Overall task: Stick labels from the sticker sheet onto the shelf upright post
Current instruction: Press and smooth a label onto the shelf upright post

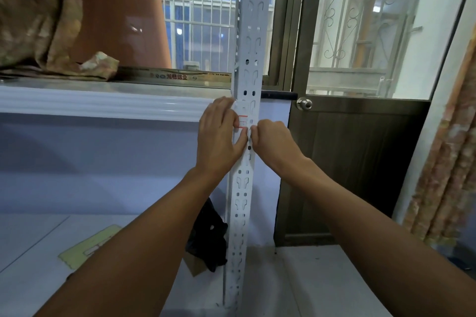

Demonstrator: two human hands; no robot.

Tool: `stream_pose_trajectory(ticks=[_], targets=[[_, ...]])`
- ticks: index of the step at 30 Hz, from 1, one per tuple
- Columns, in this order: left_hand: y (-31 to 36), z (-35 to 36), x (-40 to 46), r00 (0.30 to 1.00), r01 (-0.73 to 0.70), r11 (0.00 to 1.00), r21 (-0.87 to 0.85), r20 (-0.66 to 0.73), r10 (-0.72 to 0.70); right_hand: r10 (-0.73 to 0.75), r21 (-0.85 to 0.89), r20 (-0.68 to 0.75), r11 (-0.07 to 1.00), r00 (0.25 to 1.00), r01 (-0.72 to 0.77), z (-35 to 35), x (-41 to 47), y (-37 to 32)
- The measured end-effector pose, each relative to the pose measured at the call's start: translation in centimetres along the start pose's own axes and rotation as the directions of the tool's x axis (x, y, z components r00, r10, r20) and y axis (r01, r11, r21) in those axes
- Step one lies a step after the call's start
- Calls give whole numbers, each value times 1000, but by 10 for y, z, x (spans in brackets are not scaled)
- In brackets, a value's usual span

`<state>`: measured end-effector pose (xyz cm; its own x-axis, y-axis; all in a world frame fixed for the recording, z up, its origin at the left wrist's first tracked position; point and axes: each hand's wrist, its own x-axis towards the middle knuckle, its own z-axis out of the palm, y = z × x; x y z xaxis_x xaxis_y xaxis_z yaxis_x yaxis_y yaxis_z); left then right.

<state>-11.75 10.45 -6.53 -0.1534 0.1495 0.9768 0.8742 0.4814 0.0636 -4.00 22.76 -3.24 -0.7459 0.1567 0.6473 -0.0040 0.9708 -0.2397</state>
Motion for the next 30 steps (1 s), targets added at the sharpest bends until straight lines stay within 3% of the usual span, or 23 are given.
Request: stream_pose_trajectory(ticks=[7,15,30], targets=[[1,0,0,1000,23,1000,-11,2,-23,36,32,19,999,999,-36,-2,2,-1],[4,-6,2,996,77,996,-41,43,-75,144,236,58,959,988,-154,-12,3,-7],[9,-15,7,987,133,989,-56,92,-128,274,376,38,887,961,-268,-12,-4,-29]])
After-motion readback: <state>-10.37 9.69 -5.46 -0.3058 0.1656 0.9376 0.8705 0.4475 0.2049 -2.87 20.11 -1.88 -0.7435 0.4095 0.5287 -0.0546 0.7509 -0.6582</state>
